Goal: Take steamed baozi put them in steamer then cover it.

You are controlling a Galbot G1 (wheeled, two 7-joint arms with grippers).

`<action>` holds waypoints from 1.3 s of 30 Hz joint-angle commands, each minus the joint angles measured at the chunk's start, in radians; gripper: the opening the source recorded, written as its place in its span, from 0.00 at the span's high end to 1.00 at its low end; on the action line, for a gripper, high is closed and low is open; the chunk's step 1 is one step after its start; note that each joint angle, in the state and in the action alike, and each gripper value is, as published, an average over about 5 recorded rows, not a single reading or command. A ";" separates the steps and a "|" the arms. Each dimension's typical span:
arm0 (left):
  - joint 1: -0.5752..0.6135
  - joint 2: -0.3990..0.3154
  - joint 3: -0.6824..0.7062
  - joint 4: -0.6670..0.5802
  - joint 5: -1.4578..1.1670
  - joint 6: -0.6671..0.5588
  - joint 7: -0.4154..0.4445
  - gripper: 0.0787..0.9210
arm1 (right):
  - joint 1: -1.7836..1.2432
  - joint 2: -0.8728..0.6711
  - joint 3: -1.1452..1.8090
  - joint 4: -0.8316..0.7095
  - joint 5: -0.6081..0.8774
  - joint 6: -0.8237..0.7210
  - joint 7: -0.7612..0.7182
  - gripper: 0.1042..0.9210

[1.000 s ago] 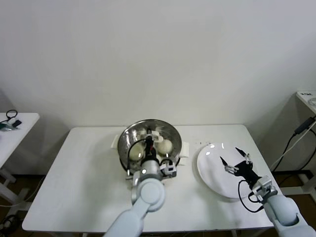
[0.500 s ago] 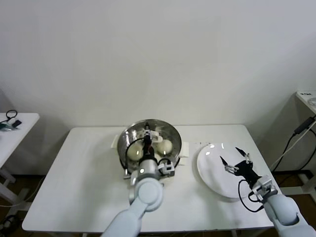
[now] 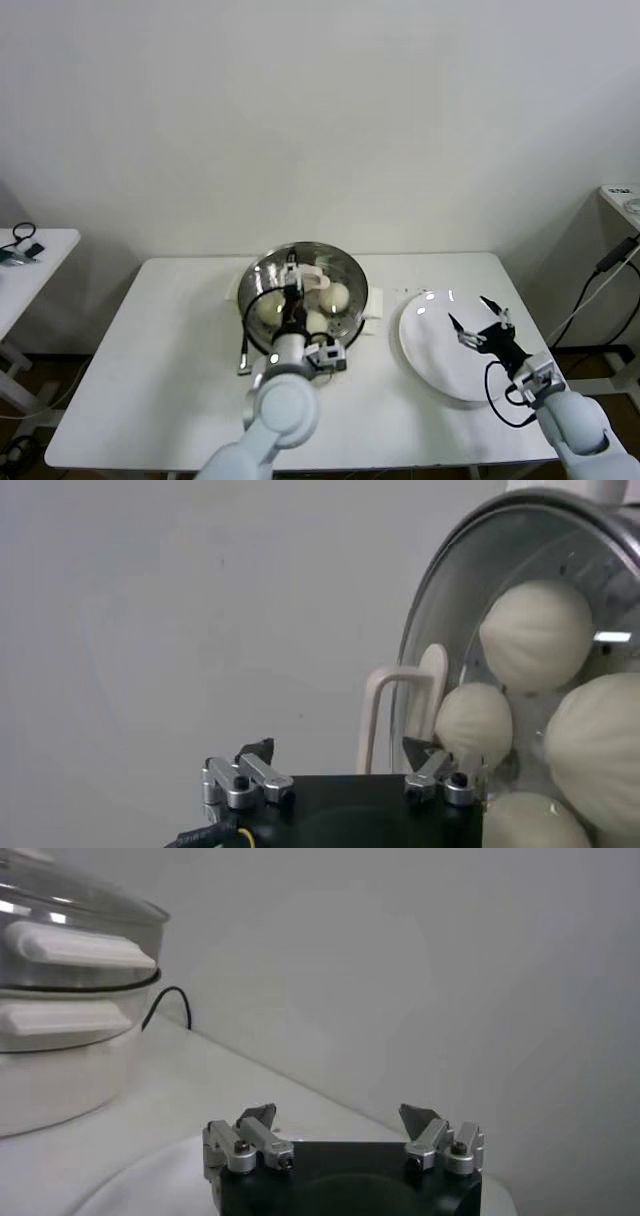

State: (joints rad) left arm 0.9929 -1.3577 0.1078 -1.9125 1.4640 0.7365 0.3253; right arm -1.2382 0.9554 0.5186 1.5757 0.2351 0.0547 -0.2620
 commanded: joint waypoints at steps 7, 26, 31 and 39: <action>0.140 0.122 -0.085 -0.270 -0.238 0.029 -0.113 0.12 | 0.000 0.009 0.004 0.030 -0.010 -0.082 0.016 0.12; 0.552 0.113 -0.768 -0.310 -1.329 -0.598 -0.461 0.12 | -0.053 0.055 0.050 0.073 0.048 -0.108 0.020 0.12; 0.597 0.045 -0.875 -0.248 -1.540 -0.685 -0.446 0.12 | -0.059 0.072 0.055 0.072 0.051 -0.096 0.017 0.12; 0.646 -0.029 -0.906 -0.071 -1.635 -0.849 -0.395 0.12 | -0.085 0.106 0.069 0.083 0.049 -0.065 -0.001 0.12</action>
State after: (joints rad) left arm 1.5166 -1.2968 -0.6144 -2.1406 0.1864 0.2597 -0.0671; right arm -1.3027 1.0318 0.5751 1.6504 0.2776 -0.0318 -0.2475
